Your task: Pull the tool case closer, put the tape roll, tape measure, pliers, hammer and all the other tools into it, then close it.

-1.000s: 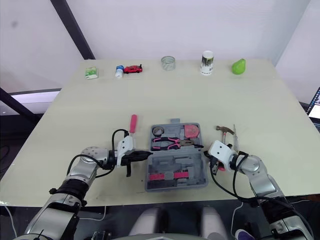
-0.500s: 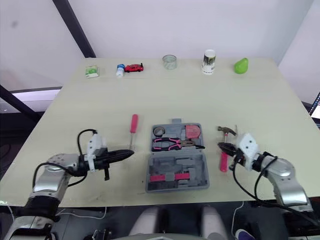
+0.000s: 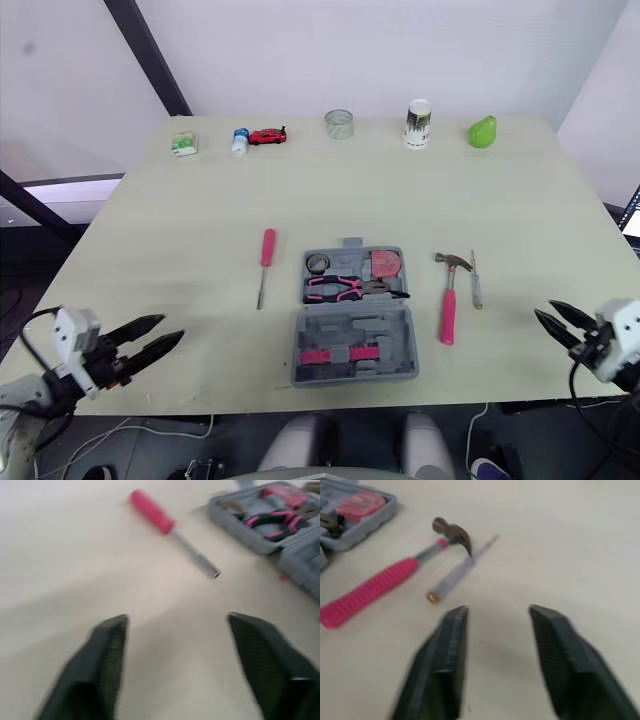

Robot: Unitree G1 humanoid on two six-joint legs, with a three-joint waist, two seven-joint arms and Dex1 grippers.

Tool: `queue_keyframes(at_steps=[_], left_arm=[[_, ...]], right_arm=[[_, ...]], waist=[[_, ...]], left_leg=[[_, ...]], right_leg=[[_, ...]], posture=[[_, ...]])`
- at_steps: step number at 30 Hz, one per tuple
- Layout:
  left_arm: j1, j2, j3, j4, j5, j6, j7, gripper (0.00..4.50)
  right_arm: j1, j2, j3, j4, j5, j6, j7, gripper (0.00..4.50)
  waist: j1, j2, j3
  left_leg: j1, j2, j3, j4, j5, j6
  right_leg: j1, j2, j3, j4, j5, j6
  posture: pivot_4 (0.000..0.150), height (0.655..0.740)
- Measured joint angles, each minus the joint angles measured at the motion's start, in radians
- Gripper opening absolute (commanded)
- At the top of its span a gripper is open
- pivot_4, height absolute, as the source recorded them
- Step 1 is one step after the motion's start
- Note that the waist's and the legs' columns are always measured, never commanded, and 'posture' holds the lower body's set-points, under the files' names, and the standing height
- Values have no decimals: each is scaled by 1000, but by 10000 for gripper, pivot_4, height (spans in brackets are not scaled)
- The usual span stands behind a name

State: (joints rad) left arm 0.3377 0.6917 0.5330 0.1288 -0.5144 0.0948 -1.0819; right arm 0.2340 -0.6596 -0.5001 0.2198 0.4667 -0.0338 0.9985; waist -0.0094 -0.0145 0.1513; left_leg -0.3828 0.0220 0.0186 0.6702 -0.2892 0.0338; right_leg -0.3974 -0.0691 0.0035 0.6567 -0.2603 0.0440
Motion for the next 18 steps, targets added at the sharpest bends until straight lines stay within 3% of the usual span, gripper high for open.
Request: queue_keyframes(at_steps=[2,18], left_arm=[[43,-10,29,-1,-1,-6,1,45000],[105,-32,86,-3,-9,-9,5,45000]], right_arm=[[36,-1,-33,28,11,-18,25,44752],[83,-24,-143,238,45,-115,121,44752]], waist=[[0,0,0],[0,0,0]], left_leg=[[0,0,0,0,0,0],[1,0,1,0,0,0]], right_leg=[[0,0,0,0,0,0],[0,-1,2,0,0,-1]], posture=[[1500,7400],[1500,7400]])
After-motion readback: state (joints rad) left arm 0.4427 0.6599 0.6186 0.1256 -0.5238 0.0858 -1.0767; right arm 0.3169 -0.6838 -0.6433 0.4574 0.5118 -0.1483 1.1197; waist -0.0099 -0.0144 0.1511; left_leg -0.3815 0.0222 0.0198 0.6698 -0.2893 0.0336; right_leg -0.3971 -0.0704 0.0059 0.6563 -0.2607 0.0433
